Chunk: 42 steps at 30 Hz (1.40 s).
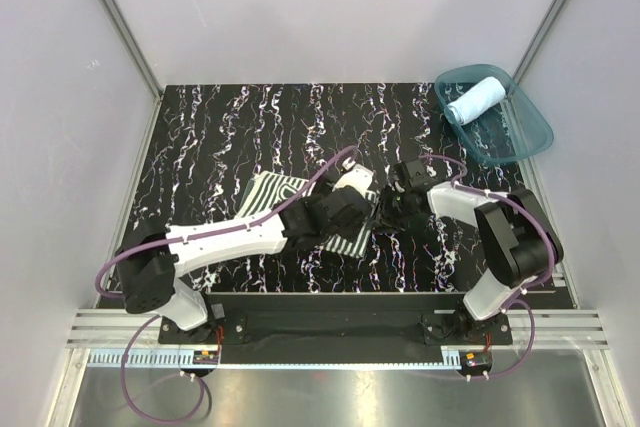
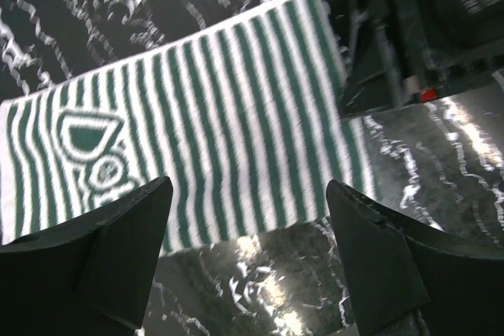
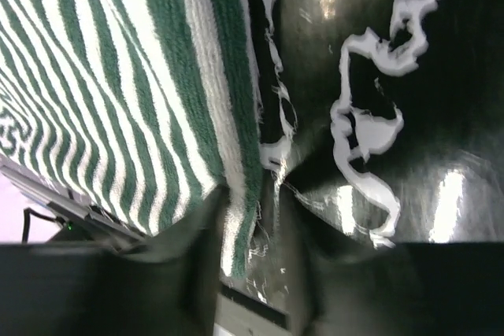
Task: Roll the towels
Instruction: Fold the towel, then roll the towel
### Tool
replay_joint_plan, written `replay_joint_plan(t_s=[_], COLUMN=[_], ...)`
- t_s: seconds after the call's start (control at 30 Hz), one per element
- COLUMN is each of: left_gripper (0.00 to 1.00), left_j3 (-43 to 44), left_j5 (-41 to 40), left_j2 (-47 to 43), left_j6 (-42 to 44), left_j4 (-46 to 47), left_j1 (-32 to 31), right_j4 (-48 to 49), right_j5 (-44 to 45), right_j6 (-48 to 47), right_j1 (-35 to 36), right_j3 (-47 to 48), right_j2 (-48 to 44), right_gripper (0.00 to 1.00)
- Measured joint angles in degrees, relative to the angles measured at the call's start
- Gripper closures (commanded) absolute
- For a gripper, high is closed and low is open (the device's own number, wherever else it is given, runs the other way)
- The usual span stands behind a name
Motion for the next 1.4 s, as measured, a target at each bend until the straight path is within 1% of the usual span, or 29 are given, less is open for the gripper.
replay_joint_plan(t_s=[0.03, 0.07, 0.1, 0.13, 0.17, 0.27, 0.4, 0.6, 0.67, 0.73, 0.87, 1.1, 1.27, 1.33, 1.37, 1.4], left_gripper=[0.15, 0.15, 0.15, 0.15, 0.15, 0.16, 0.18, 0.18, 0.20, 0.24, 0.25, 0.28, 0.30, 0.34, 0.37, 0.48], left_j3=[-0.1, -0.4, -0.6, -0.9, -1.2, -1.4, -3.1, -6.8, -7.0, -7.0, -7.2, -12.5, -14.0, -14.4, -14.5, -14.5], left_j5=[0.3, 0.6, 1.0, 1.4, 1.6, 2.6, 4.9, 7.0, 7.5, 7.8, 8.2, 8.3, 8.0, 7.5, 7.4, 7.1], left_j2=[0.1, 0.1, 0.1, 0.2, 0.3, 2.1, 5.3, 8.2, 9.3, 10.6, 12.4, 12.5, 12.5, 12.5, 12.6, 12.8], left_j6=[0.8, 1.8, 2.8, 3.6, 4.3, 6.0, 6.4, 6.4, 6.4, 6.1, 5.0, 0.8, -2.3, -3.0, -3.2, -3.4], left_j4=[1.3, 2.9, 4.0, 5.4, 6.5, 9.5, 13.7, 18.5, 19.8, 21.2, 22.0, 23.8, 25.4, 26.3, 26.6, 26.7], left_j1=[-0.5, -1.0, -1.7, -2.5, -3.2, -5.7, -7.0, -7.2, -7.2, -7.3, -7.3, -7.4, -7.4, -7.4, -7.4, -7.4], right_j4=[-0.8, -2.0, -3.5, -4.7, -7.3, -13.7, -18.9, -22.6, -23.3, -24.1, -24.7, -24.8, -24.9, -24.9, -24.9, -24.9], right_j5=[0.3, 0.9, 1.5, 2.5, 4.0, 9.3, 14.5, 17.5, 17.5, 17.4, 17.4, 17.4, 17.1, 16.7, 16.4, 16.3], right_j6=[0.1, 0.2, -0.2, -0.7, -1.2, -2.9, -4.7, -5.9, -6.0, -6.1, -6.5, -6.8, -6.9, -6.9, -6.9, -6.9], right_j1=[0.2, 0.2, 0.2, 0.3, 0.3, 0.1, -2.7, -9.8, -10.4, -10.5, -10.5, -10.5, -10.5, -10.5, -10.5, -10.5], right_j3=[-0.2, 0.1, 0.8, 1.5, 3.0, 7.1, 10.7, 9.2, 8.0, 7.2, 7.1, 7.1, 7.1, 7.1, 7.1, 7.1], right_j2=[-0.7, -1.3, -1.9, -2.4, -2.9, -4.6, -9.0, -12.6, -12.8, -12.8, -12.8, -12.8, -12.8, -12.8, -12.8, -12.8], right_gripper=[0.44, 0.36, 0.31, 0.22, 0.18, 0.11, 0.11, 0.12, 0.13, 0.13, 0.14, 0.15, 0.17, 0.18, 0.18, 0.18])
